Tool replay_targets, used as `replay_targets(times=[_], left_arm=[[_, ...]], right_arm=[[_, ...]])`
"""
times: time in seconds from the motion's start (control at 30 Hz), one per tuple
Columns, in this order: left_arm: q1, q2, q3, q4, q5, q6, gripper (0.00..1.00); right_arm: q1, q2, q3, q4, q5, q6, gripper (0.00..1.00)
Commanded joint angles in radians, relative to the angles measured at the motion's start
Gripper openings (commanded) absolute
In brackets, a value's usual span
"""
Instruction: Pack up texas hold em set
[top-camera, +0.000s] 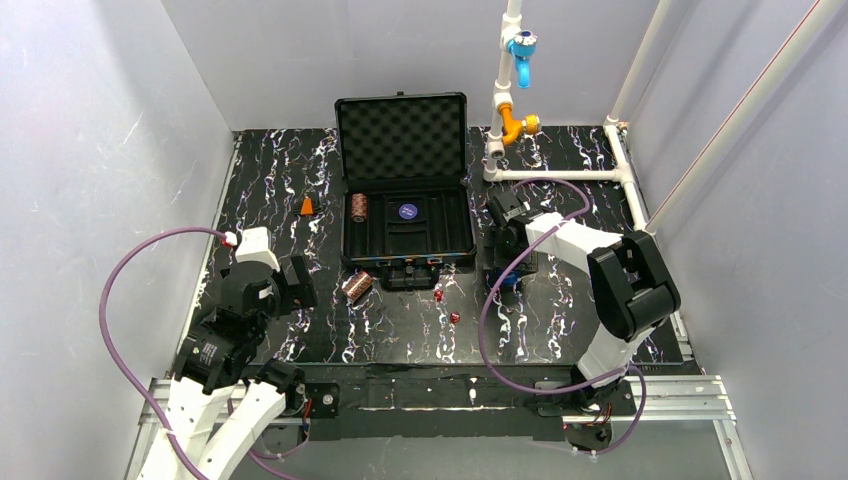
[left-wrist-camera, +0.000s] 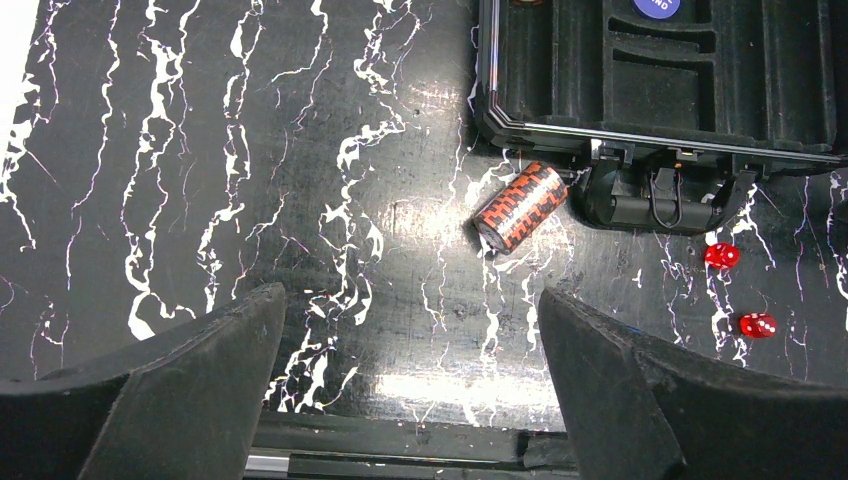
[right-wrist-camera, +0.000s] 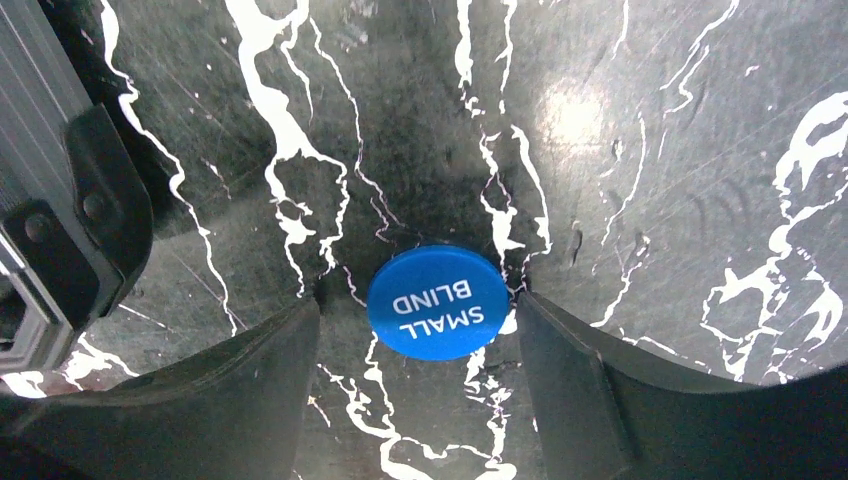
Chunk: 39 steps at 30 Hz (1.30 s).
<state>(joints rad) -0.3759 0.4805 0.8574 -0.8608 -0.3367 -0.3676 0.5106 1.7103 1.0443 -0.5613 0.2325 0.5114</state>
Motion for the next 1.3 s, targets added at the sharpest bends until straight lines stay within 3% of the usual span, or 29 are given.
replay_targets(times=[0.0, 0.67, 1.0, 1.27], left_arm=[[0.004, 0.000, -0.011, 0.000, -0.027, 0.000, 0.98], [0.004, -0.003, -0.010, 0.000, -0.028, 0.001, 0.98], [0.004, -0.003, -0.011, -0.002, -0.028, 0.001, 0.98], [0.005, -0.005, -0.009, -0.001, -0.028, 0.001, 0.98]], right_arm=[[-0.026, 0.064, -0.009, 0.004, 0.070, -0.046, 0.78], [-0.026, 0.089, -0.055, -0.079, 0.072, -0.096, 0.66], [-0.026, 0.052, -0.106, -0.079, 0.013, -0.091, 0.69], [-0.026, 0.021, -0.140, -0.073, 0.006, -0.091, 0.65]])
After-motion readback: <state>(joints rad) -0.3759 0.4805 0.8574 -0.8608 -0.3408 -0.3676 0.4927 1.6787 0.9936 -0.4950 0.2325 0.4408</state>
